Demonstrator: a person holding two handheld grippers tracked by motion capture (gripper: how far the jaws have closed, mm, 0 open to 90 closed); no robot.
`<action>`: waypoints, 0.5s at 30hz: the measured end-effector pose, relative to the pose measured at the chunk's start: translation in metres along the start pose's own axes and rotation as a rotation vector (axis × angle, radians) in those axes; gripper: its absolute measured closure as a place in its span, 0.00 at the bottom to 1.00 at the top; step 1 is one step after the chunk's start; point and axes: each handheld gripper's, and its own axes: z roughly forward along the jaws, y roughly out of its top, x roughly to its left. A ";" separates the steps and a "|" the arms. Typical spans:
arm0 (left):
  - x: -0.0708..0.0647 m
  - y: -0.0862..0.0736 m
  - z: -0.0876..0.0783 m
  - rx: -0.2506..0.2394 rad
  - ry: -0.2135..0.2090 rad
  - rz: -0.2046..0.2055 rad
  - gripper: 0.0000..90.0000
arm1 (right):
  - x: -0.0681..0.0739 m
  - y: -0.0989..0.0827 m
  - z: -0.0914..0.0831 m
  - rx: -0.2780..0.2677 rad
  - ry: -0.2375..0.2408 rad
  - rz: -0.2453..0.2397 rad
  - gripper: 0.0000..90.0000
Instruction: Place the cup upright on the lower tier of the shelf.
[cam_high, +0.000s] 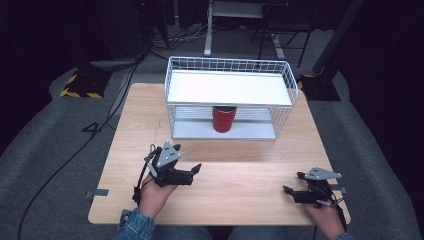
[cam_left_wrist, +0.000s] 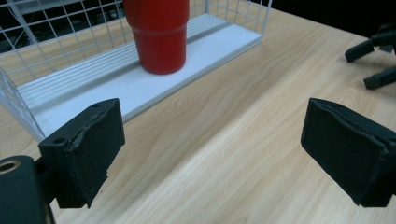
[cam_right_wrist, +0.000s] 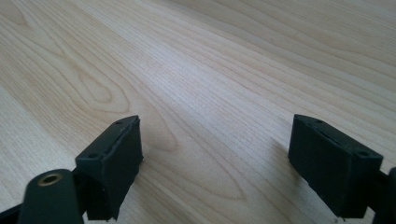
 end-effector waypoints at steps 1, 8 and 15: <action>-0.001 -0.002 -0.003 0.008 0.004 0.007 0.08 | 0.000 0.000 0.000 0.000 0.000 0.000 0.20; -0.004 -0.013 -0.015 0.032 -0.016 -0.017 0.09 | 0.000 0.000 0.000 0.000 0.000 0.000 0.20; -0.004 -0.029 -0.020 0.115 -0.023 -0.016 0.10 | 0.000 0.000 0.000 0.000 0.000 0.001 0.20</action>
